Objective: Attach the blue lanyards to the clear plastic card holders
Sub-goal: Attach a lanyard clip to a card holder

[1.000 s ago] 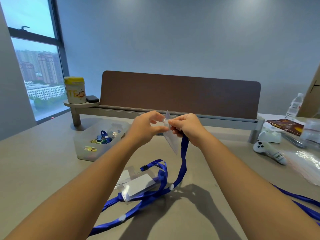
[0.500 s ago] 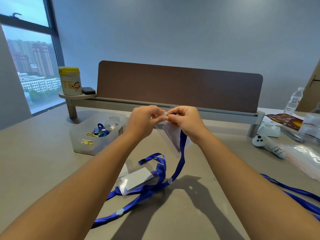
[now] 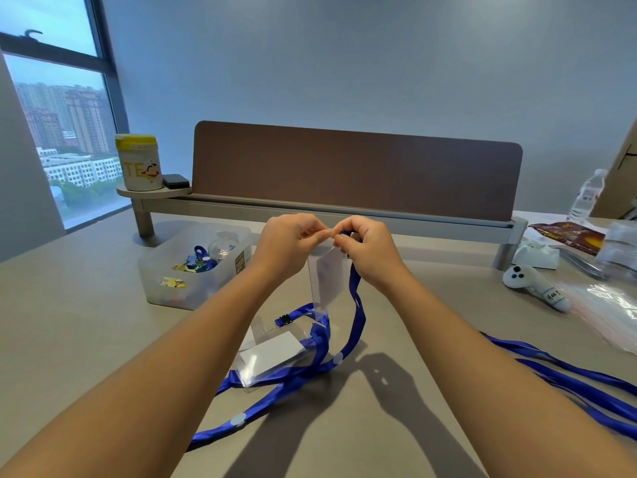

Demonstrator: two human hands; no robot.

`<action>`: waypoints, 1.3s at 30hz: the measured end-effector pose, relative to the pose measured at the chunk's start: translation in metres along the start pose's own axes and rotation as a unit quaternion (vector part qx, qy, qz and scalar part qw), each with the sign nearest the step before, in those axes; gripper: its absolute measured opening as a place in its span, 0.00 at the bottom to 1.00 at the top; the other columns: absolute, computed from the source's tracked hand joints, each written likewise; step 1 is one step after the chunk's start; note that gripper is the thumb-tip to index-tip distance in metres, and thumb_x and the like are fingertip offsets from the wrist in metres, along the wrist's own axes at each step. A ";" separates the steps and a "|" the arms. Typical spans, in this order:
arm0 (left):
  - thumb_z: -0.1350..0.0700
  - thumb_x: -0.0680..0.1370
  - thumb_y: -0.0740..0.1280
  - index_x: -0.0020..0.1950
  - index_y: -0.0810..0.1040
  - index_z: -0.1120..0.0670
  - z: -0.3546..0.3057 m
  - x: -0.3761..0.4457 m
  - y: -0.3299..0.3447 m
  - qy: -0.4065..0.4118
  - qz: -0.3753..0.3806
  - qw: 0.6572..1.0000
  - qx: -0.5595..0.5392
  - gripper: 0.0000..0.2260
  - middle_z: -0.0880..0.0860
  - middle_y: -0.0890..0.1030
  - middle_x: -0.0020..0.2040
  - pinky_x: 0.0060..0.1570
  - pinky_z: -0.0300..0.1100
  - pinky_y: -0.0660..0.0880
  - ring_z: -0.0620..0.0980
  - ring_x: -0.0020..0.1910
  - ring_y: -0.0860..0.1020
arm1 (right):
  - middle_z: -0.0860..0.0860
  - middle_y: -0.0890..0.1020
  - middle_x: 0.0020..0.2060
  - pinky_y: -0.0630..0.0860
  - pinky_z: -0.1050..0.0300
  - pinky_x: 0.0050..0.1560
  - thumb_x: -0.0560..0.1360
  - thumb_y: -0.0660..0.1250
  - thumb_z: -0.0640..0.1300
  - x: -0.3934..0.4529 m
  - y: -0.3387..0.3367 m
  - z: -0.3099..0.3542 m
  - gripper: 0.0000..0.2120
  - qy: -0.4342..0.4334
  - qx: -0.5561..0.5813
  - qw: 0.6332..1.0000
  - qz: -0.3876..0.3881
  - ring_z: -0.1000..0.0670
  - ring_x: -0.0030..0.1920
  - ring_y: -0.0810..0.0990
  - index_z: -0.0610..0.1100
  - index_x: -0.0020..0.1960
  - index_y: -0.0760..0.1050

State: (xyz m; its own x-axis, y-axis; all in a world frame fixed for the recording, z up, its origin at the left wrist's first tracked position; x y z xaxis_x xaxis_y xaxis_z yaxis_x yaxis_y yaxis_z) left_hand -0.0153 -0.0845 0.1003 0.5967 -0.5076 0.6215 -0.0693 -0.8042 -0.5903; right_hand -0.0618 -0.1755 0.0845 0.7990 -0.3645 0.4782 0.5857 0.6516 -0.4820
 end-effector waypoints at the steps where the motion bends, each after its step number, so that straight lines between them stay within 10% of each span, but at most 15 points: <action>1: 0.57 0.74 0.63 0.50 0.79 0.62 0.001 0.000 0.000 -0.004 -0.001 1.000 -0.007 0.11 0.61 0.82 0.47 0.36 0.31 0.67 0.49 0.41 0.74 | 0.47 0.75 0.42 0.70 0.70 0.36 0.77 0.60 0.38 0.000 0.000 0.000 0.10 -0.001 -0.001 1.000 0.000 0.56 0.35 0.71 0.34 0.52 0.76; 23: 0.59 0.77 0.59 0.44 0.77 0.60 0.037 -0.008 0.021 -0.141 0.044 0.963 -0.223 0.08 0.50 0.75 0.36 0.40 0.33 0.71 0.45 0.38 0.73 | 0.47 0.75 0.42 0.68 0.70 0.32 0.77 0.59 0.39 0.002 0.011 -0.007 0.10 0.004 -0.048 0.998 0.046 0.56 0.33 0.70 0.35 0.53 0.76; 32: 0.56 0.72 0.67 0.60 0.70 0.59 0.036 -0.013 0.029 -0.146 0.090 0.973 -0.157 0.18 0.58 0.76 0.58 0.50 0.44 0.75 0.51 0.51 0.74 | 0.51 0.76 0.33 0.73 0.71 0.29 0.77 0.60 0.40 0.007 0.008 -0.023 0.06 0.099 0.130 0.986 0.032 0.55 0.31 0.74 0.40 0.48 0.74; 39: 0.59 0.74 0.64 0.41 0.73 0.57 0.037 -0.005 0.001 -0.114 -0.056 0.983 -0.133 0.03 0.55 0.76 0.41 0.38 0.38 0.73 0.50 0.41 0.74 | 0.53 0.75 0.32 0.69 0.73 0.27 0.76 0.63 0.40 0.016 -0.010 -0.009 0.04 0.053 0.078 0.995 -0.009 0.57 0.31 0.71 0.41 0.45 0.75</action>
State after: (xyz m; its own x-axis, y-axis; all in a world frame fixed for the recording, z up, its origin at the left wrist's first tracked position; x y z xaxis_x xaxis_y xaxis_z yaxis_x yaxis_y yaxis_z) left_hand 0.0114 -0.0712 0.0770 0.7747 -0.3523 0.5251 -0.1813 -0.9193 -0.3493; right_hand -0.0537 -0.1941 0.0905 0.8032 -0.4404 0.4012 0.5786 0.7369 -0.3494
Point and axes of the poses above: each hand's wrist, its own x-axis towards the middle knuckle, its own y-axis out of the palm, z = x × y, the point moved 10 cm from there along x, towards the middle knuckle
